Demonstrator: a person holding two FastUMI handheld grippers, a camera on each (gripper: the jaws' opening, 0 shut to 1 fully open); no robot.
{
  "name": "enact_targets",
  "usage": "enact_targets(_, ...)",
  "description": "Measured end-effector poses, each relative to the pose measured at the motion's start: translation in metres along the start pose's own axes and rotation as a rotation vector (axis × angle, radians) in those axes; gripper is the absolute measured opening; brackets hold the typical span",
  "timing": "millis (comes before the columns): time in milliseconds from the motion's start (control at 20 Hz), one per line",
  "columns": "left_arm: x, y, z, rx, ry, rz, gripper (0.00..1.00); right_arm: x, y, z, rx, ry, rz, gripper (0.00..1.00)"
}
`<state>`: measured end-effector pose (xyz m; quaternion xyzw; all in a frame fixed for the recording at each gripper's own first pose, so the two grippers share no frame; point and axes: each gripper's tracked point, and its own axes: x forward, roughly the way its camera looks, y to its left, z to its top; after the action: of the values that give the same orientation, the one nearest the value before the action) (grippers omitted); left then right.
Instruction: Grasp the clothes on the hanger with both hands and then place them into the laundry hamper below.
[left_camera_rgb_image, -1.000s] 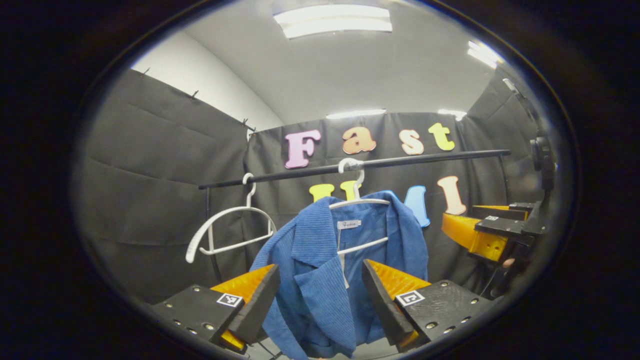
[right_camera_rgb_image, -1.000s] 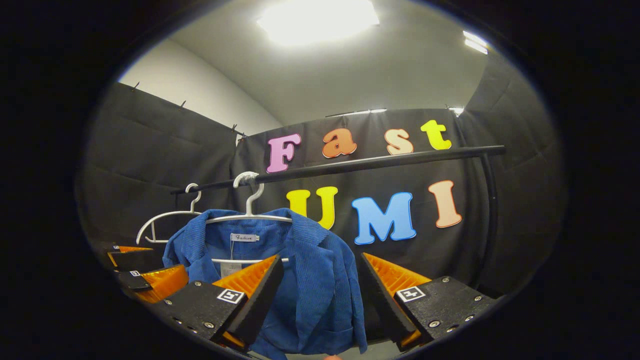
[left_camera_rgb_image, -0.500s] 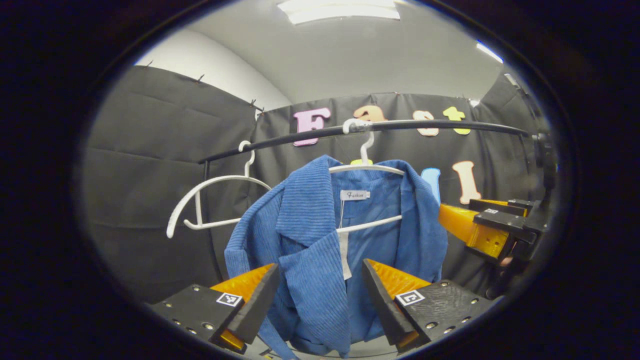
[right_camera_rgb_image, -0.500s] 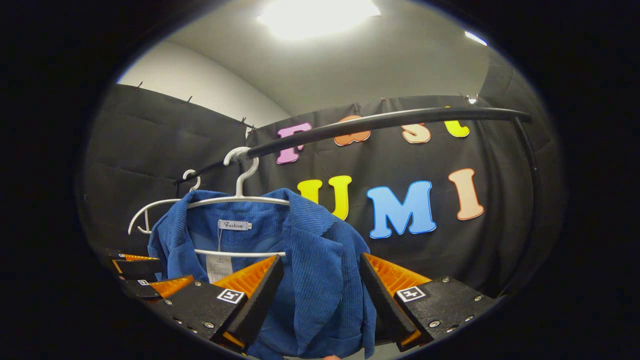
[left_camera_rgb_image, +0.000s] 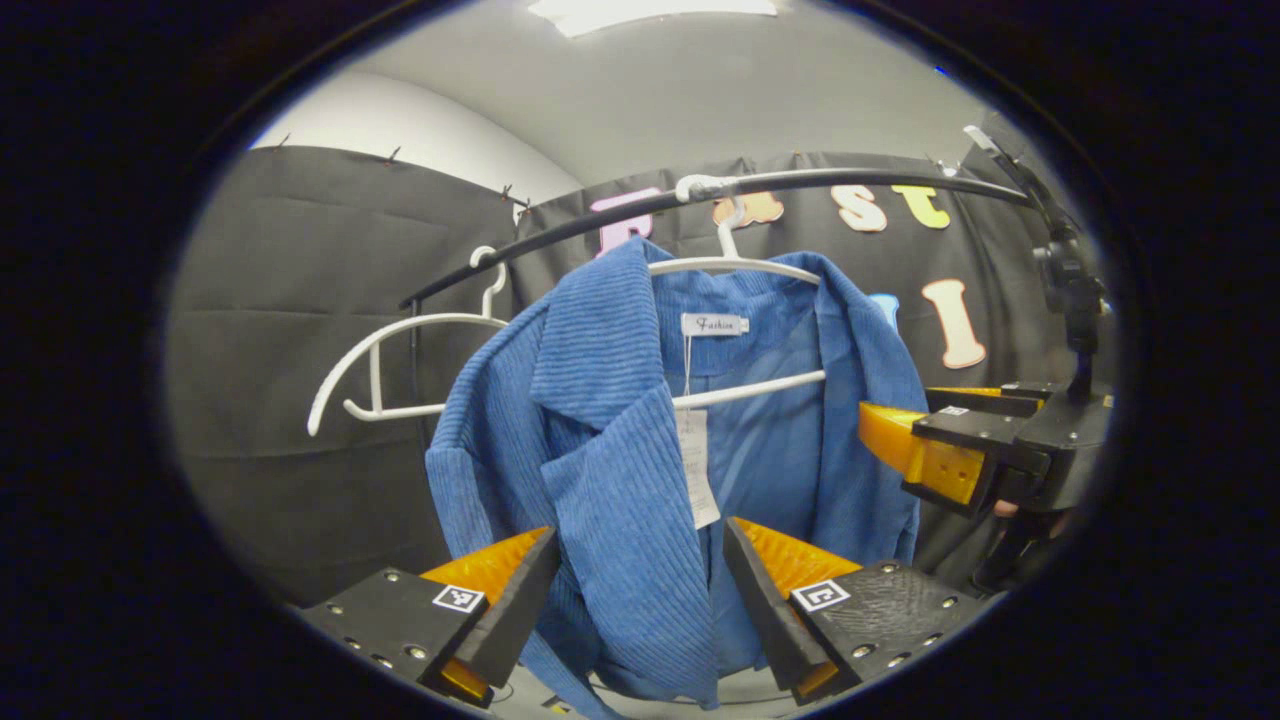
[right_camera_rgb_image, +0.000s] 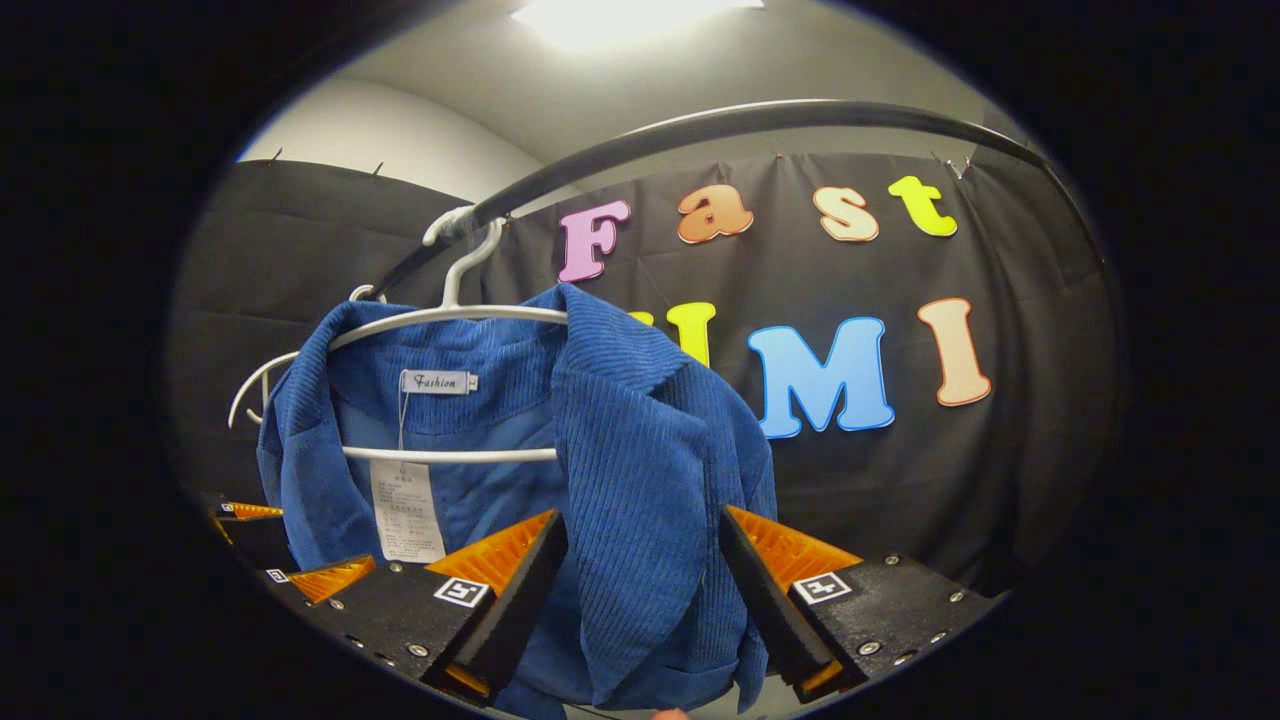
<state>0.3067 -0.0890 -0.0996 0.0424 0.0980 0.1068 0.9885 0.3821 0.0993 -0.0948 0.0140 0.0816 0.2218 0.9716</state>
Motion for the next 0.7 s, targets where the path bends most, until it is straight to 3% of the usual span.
enact_targets(250, 0.008, 0.001, -0.012, 0.024, 0.033, 0.005, 0.94, 0.015, 0.002, -0.021, -0.031, 0.068, 0.013, 0.95)
enact_targets(300, 0.009, 0.005, -0.011, 0.044, 0.031, 0.017, 0.86, 0.016, 0.003, -0.022, -0.027, 0.071, 0.020, 0.90)
enact_targets(350, 0.009, 0.009, -0.009, 0.055, 0.023, 0.033, 0.77, 0.016, 0.003, -0.022, -0.022, 0.071, 0.025, 0.84)
enact_targets(400, 0.009, 0.011, -0.006, 0.055, 0.014, 0.043, 0.68, 0.014, 0.003, -0.021, -0.022, 0.070, 0.028, 0.64)
enact_targets(500, 0.006, 0.008, 0.002, 0.039, -0.021, 0.028, 0.51, 0.013, 0.002, -0.017, -0.030, 0.054, 0.037, 0.41)
enact_targets(550, 0.003, 0.008, 0.007, 0.034, -0.048, 0.032, 0.50, 0.010, -0.004, -0.010, -0.034, 0.027, 0.012, 0.23)
enact_targets(600, -0.002, 0.013, 0.013, 0.044, -0.067, 0.059, 0.39, 0.007, -0.003, 0.001, -0.028, -0.005, 0.029, 0.05)
enact_targets(700, -0.010, 0.022, 0.025, 0.056, -0.107, 0.073, 0.16, -0.001, -0.005, 0.018, -0.043, -0.067, 0.012, 0.02)
